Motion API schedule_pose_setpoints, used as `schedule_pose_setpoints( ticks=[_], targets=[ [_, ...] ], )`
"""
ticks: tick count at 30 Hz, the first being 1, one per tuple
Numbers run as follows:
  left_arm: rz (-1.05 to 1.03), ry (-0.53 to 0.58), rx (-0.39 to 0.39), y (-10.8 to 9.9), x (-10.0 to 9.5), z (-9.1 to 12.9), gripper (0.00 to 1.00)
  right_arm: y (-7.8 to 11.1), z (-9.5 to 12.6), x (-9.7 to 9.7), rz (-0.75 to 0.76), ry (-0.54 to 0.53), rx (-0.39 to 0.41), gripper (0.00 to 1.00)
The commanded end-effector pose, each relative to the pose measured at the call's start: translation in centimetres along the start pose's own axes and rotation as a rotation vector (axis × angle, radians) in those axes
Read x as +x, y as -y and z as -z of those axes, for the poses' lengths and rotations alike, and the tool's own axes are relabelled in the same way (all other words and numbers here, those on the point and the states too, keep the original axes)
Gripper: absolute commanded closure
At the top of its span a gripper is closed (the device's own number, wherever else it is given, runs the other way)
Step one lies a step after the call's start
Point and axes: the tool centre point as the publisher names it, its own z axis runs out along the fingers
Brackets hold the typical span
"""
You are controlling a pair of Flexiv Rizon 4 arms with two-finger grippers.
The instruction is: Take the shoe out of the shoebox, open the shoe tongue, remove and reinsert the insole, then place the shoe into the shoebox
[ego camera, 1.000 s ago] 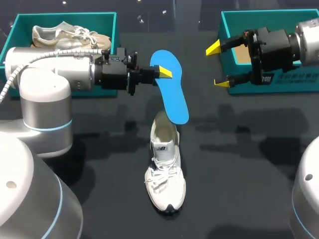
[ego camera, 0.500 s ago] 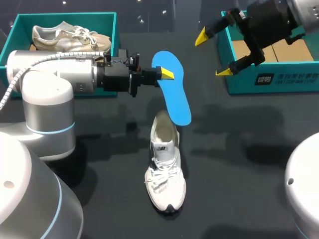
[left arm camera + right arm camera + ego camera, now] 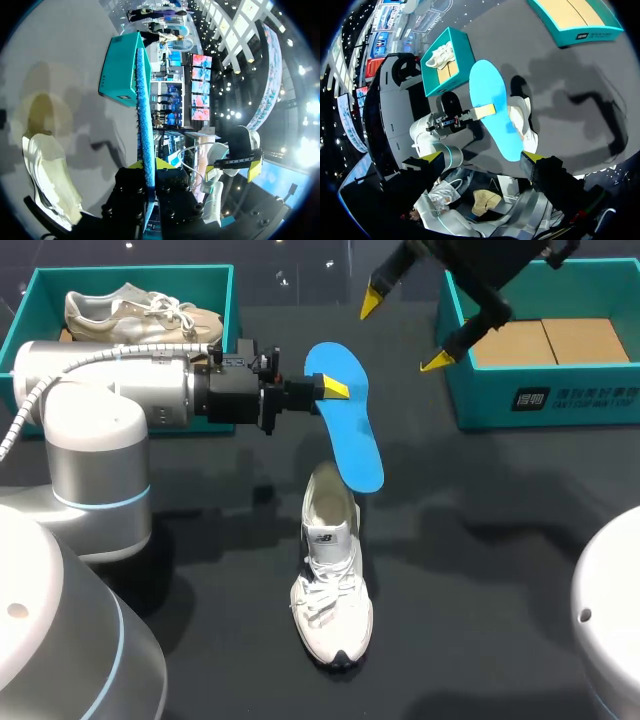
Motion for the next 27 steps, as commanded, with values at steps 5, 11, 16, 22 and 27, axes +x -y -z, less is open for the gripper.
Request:
schedule_pose_setpoints(
  ticks=[5,11,16,22,27],
  targets=[
    [-0.001,0.002,0.001,0.0,0.0,-0.1,1.0,0.0,-1.5,2.8,-0.021,0.448,-0.023,0.0],
    [-0.001,0.002,0.001,0.0,0.0,-0.1,1.0,0.4,-2.0,3.8,0.021,0.503,-0.089,0.0],
    [-0.001,0.002,0.001,0.0,0.0,-0.1,1.0,0.2,-2.5,3.9,0.047,0.545,-0.114,0.0],
    [-0.001,0.002,0.001,0.0,0.0,-0.1,1.0,0.5,-2.6,3.7,0.078,0.584,-0.15,0.0],
    [-0.001,0.002,0.001,0.0,0.0,-0.1,1.0,0.9,-2.8,3.3,0.107,0.593,-0.191,0.0]
  ],
)
